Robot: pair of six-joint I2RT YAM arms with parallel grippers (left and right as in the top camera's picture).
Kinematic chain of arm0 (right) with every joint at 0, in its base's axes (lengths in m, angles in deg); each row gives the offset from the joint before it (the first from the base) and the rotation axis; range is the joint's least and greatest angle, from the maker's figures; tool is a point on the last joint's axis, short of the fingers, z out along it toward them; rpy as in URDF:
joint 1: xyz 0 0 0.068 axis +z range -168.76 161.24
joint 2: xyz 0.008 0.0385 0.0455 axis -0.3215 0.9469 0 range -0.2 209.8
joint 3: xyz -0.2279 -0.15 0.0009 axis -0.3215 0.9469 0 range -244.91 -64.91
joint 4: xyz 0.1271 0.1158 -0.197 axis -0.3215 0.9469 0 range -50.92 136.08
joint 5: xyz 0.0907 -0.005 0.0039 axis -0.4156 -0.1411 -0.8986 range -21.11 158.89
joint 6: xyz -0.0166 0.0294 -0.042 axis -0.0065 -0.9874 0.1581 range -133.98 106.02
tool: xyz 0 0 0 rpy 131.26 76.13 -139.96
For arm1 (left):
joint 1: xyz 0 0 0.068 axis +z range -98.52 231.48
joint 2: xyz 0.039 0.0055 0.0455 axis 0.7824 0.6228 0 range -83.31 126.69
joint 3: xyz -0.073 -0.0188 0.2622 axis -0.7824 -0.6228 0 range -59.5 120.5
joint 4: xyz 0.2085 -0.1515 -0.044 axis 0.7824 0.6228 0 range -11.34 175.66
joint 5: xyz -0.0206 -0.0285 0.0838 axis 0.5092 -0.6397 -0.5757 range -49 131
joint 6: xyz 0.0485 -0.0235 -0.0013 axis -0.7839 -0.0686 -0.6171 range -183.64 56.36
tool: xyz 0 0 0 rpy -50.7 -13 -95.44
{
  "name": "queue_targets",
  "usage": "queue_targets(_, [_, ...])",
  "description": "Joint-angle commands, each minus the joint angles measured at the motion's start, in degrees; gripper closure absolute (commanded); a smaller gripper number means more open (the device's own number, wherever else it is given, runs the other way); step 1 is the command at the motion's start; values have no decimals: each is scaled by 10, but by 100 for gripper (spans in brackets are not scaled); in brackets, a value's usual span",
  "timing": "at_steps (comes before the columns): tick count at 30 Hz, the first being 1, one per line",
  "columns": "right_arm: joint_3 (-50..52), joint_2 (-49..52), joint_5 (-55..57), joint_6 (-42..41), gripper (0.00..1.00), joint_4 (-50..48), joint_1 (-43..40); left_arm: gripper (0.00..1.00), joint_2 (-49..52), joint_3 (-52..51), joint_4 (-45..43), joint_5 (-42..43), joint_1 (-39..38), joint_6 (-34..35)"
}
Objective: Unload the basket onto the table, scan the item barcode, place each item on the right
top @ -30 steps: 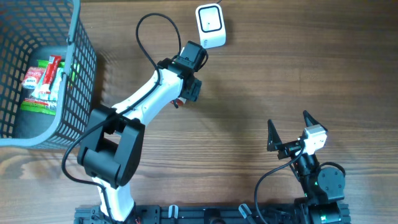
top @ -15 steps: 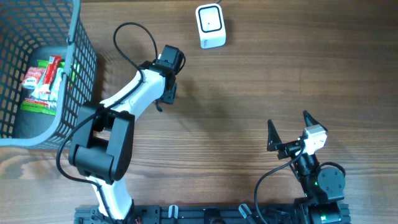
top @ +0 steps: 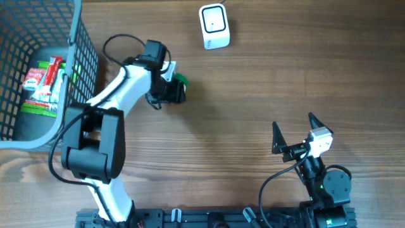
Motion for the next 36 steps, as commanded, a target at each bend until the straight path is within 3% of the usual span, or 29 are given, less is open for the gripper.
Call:
queue_targets(1, [1, -3, -7, -3, 0, -3, -2, 35, 0, 16, -34, 340, 46, 7])
queue_targets(3, [1, -3, -7, -3, 0, -3, -2, 36, 0, 16, -76, 541, 68, 12])
queue_targets(4, [1, -3, -7, -3, 0, -3, -2, 37, 0, 16, -84, 593, 72, 28])
queue_targets(6, [1, -3, -7, -3, 0, -3, -2, 38, -1, 16, -80, 596, 64, 25])
queue_targets(11, [1, -3, -7, -3, 0, -3, -2, 41, -5, 16, -108, 584, 42, 108])
queue_targets(15, [1, -3, -7, -3, 0, -3, -2, 40, -3, 16, -120, 409, -20, 128])
queue_targets(23, [1, -3, -7, -3, 0, -3, -2, 40, 48, 8, -143, 156, -175, 171])
queue_targets(27, [1, -3, -7, -3, 0, -3, -2, 31, 49, 8, -139, 122, -183, 170])
queue_targets(30, [1, -3, -7, -3, 0, -3, -2, 0, 47, 9, -124, 95, -187, 168])
queue_targets(36, [1, -3, -7, -3, 0, -3, -2, 0, -32, 47, -120, 39, -173, 144])
